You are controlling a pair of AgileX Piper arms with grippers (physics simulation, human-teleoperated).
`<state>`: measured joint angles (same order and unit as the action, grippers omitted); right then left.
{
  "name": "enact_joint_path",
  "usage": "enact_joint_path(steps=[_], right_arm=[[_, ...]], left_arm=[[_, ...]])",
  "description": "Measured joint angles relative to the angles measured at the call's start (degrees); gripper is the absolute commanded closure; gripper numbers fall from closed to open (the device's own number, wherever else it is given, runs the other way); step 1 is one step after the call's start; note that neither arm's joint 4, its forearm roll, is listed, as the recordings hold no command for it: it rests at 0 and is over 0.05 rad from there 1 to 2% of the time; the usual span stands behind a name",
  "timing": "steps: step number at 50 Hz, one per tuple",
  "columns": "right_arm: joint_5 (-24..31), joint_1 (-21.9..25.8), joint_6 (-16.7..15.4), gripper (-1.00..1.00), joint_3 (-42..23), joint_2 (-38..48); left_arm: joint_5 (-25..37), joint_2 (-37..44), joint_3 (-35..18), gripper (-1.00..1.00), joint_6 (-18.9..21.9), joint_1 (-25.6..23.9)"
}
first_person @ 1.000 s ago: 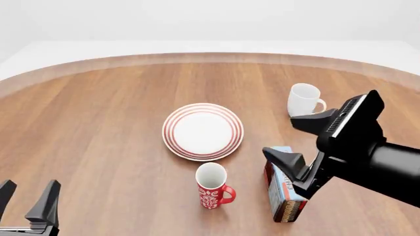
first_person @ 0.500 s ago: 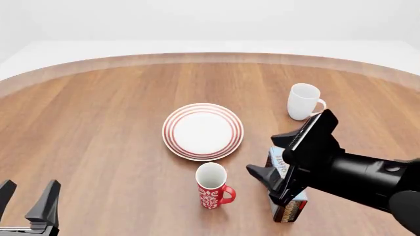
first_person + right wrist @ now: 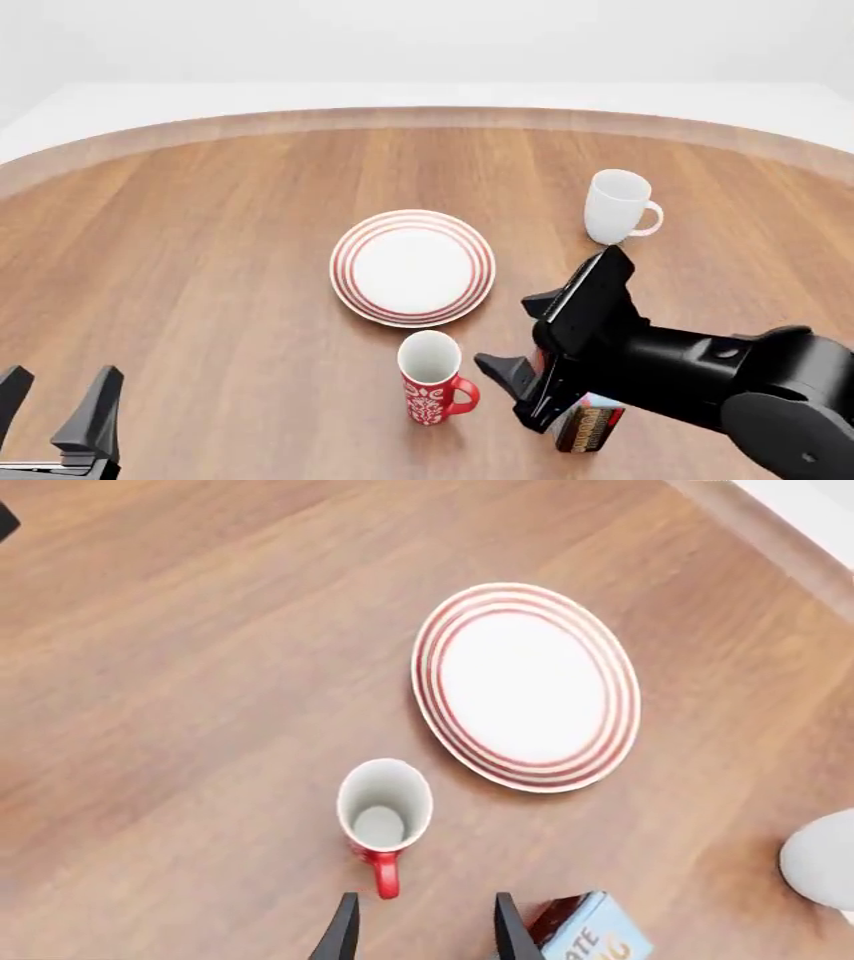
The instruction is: Pick up the red mug and put it on the plate
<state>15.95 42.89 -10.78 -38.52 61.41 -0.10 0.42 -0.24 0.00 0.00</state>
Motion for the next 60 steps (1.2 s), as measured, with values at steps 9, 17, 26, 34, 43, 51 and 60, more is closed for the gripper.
enact_joint_path(steps=[9,17,26,34,43,51,60], right_arm=[[-2.47,0.87,1.14,-1.00,1.63,1.55],[-4.54,1.67,2.08,-1.00,2.91,2.79],[-6.65,2.14,2.80,-1.00,3.96,4.27],[-8.03,2.36,3.22,-1.00,4.44,5.82],[-9.32,2.47,3.53,-1.00,4.68,7.53],[-10.94,2.30,3.78,-1.00,5.21,9.33],[-12.56,2.29,4.24,-1.00,5.80,11.11]], left_arm=[[0.00,0.00,0.00,-1.00,0.00,0.00],[0.00,0.00,0.00,-1.00,0.00,0.00],[0.00,0.00,0.00,-1.00,0.00,0.00],[0.00,0.00,0.00,-1.00,0.00,0.00],[0.00,0.00,0.00,-1.00,0.00,0.00],[0.00,0.00,0.00,-1.00,0.00,0.00],[0.00,0.00,0.00,-1.00,0.00,0.00]])
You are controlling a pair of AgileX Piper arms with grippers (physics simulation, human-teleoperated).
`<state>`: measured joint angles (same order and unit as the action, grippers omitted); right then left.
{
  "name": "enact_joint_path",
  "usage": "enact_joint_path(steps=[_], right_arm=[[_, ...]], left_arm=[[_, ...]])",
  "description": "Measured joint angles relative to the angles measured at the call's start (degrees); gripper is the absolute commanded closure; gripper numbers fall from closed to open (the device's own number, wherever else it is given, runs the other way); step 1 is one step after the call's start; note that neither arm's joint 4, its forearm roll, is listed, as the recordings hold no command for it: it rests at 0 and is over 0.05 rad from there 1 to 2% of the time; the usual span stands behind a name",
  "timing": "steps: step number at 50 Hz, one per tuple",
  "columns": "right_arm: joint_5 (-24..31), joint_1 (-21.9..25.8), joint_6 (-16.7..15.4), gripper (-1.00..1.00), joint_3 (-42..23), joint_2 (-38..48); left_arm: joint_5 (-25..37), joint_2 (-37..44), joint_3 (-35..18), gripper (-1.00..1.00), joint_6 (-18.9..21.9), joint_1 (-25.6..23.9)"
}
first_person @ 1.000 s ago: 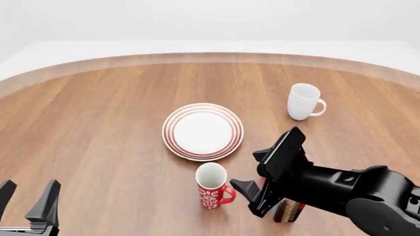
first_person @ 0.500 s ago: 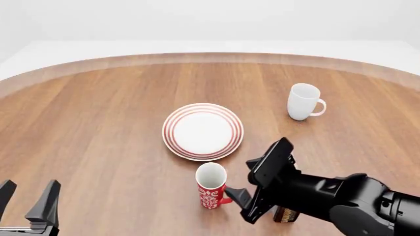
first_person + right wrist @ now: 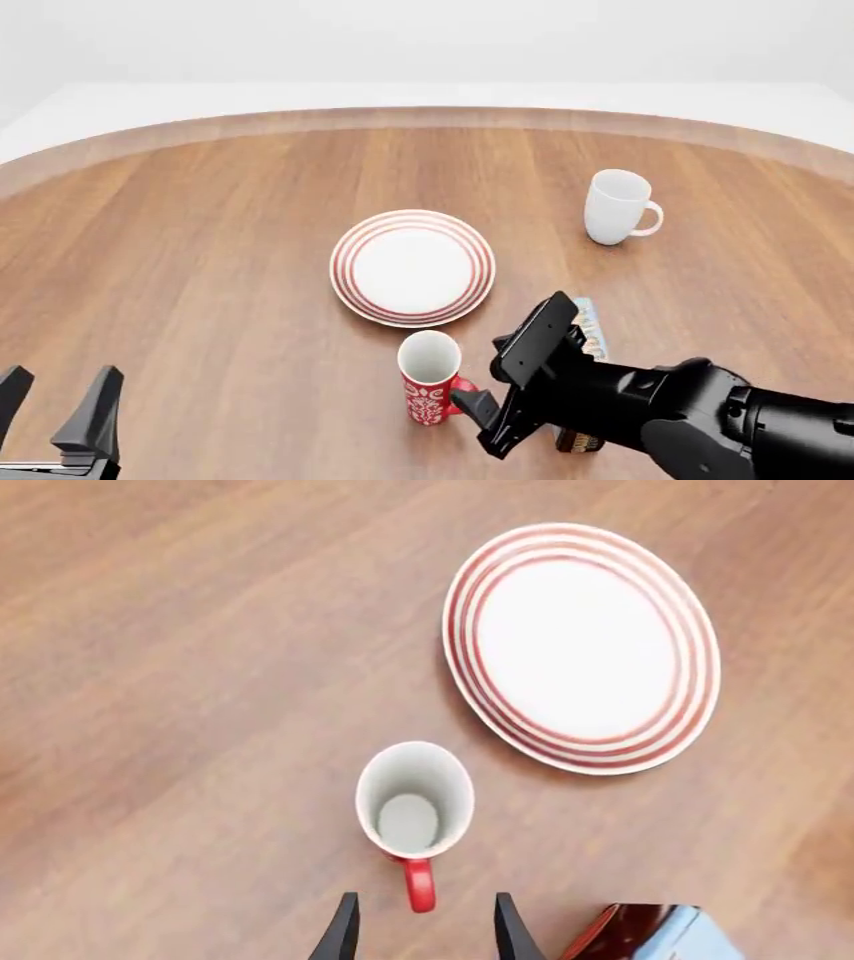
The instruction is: Pick up the red mug and put it on the plate
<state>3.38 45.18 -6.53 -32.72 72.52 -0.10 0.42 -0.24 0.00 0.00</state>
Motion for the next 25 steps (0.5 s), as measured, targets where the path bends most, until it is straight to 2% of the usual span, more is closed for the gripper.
enact_joint_path(steps=[25], right_arm=[[-4.83,0.31,1.62,-1.00,1.09,5.52]], left_arm=[[0.00,0.00,0.00,-1.00,0.00,0.00]])
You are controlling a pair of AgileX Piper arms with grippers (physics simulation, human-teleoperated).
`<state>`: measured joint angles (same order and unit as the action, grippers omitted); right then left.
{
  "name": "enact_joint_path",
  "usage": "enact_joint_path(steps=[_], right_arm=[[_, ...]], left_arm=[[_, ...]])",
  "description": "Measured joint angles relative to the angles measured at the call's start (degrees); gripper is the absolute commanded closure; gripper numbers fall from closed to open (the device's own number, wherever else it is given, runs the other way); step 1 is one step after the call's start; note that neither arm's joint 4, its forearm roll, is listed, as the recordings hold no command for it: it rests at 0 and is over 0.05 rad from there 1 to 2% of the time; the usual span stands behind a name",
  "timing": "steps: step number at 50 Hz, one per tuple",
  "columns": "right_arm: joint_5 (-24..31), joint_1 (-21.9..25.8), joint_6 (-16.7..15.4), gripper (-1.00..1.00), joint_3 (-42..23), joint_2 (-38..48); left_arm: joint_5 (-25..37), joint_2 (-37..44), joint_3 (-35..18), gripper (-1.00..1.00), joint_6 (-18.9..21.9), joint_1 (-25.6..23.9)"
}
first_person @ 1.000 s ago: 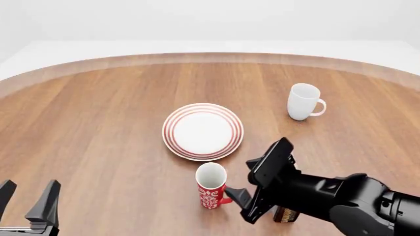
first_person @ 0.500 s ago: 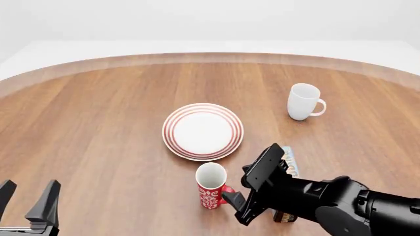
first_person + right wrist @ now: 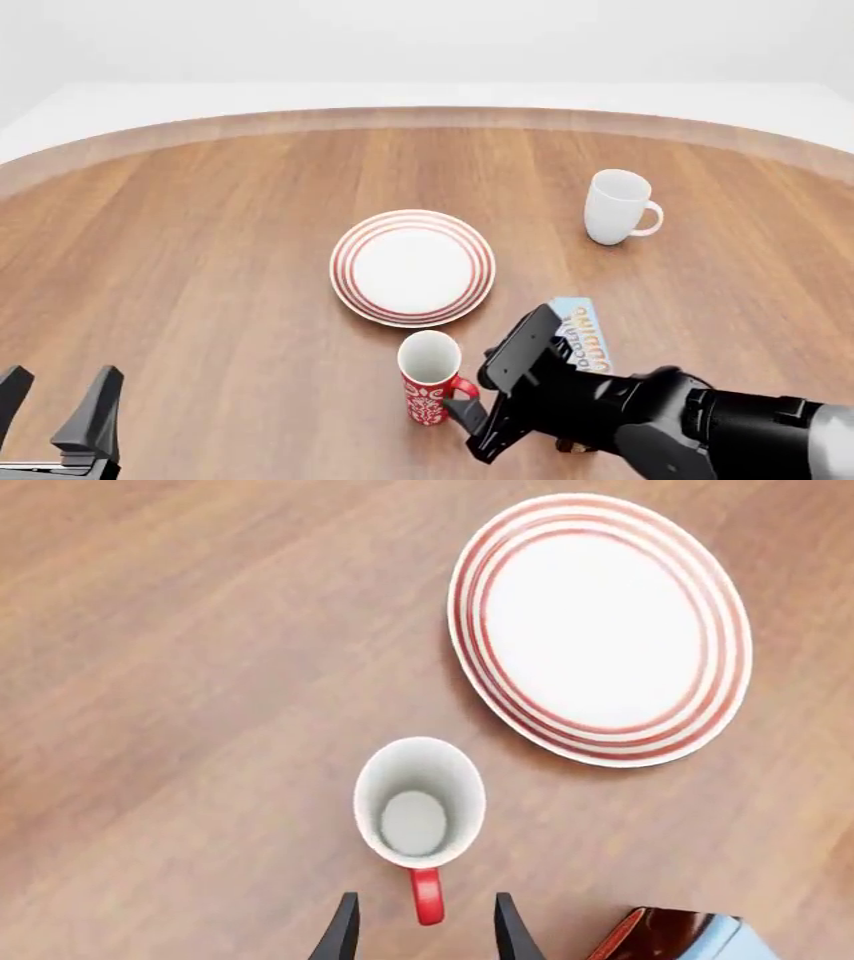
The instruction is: Pick up the red mug and put it on the plate
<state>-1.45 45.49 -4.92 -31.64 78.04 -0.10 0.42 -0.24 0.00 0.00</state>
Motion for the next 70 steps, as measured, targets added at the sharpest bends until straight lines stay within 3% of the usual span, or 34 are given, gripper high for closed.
enact_joint_path(steps=[55,56,70], right_arm=[[-9.75,1.51,3.22,-1.00,3.34,8.99],[-9.82,1.52,3.24,1.00,3.32,9.05],[-10.18,0.73,1.88,1.00,3.37,8.59]], left_arm=[[0.00,0.00,0.00,-1.00,0.00,0.00],[0.00,0.00,0.00,-1.00,0.00,0.00],[0.00,0.00,0.00,-1.00,0.00,0.00]])
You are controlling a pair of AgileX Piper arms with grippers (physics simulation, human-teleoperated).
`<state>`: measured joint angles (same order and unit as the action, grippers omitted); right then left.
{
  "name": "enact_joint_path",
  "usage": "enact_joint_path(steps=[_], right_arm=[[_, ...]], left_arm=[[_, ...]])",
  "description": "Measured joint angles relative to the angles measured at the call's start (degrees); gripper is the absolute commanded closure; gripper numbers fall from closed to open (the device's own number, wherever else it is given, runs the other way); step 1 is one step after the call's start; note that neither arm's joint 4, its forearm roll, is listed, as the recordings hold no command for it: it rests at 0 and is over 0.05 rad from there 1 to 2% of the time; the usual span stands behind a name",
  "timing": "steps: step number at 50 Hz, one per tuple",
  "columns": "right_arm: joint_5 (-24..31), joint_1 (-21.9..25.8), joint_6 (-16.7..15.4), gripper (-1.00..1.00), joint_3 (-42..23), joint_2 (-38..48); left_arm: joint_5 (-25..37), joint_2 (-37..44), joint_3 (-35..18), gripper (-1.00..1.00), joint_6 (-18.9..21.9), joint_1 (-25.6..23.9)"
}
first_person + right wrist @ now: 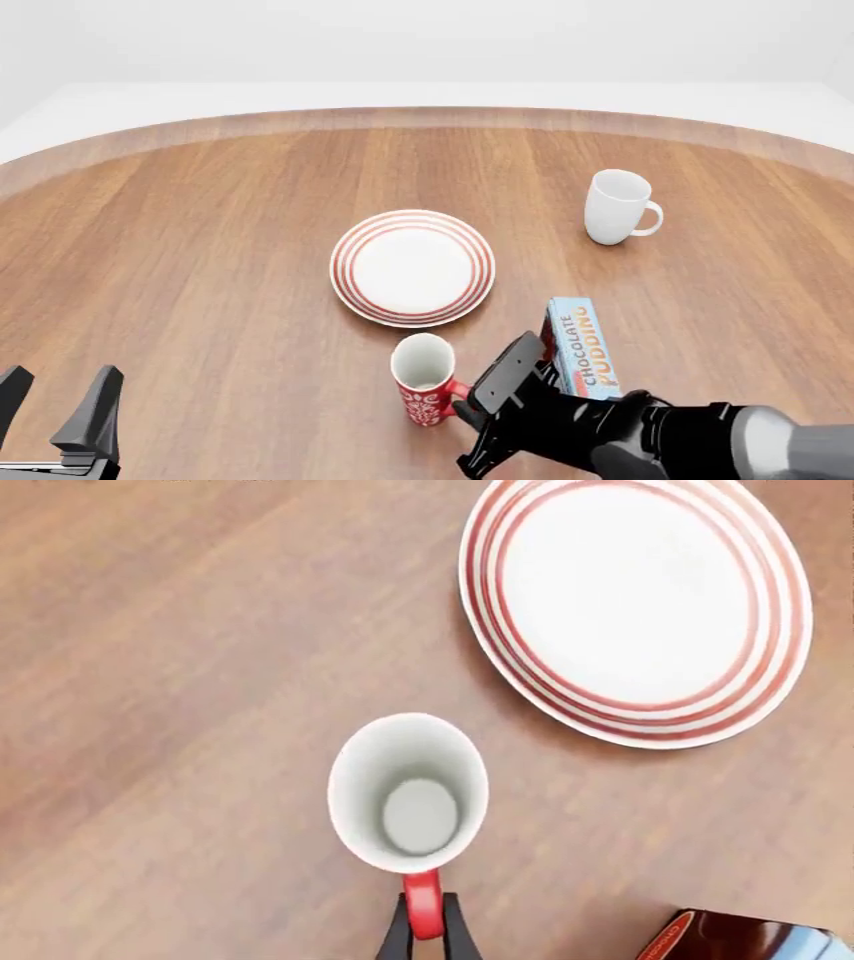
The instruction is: Pick up the red mug and put it on the plate
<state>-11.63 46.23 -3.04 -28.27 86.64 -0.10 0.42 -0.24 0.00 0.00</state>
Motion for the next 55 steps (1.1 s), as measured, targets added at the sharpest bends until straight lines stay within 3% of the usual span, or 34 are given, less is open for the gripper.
enact_joint_path(steps=[13,38,55], right_arm=[[1.62,-0.09,-0.32,1.00,0.32,-3.54],[13.19,-2.23,-4.93,1.00,-2.53,-18.45],[15.47,-4.65,-7.84,1.00,-8.38,-17.94]], left_arm=[[0.00,0.00,0.00,-1.00,0.00,0.00],[0.00,0.00,0.00,-1.00,0.00,0.00],[0.00,0.00,0.00,-1.00,0.00,0.00]])
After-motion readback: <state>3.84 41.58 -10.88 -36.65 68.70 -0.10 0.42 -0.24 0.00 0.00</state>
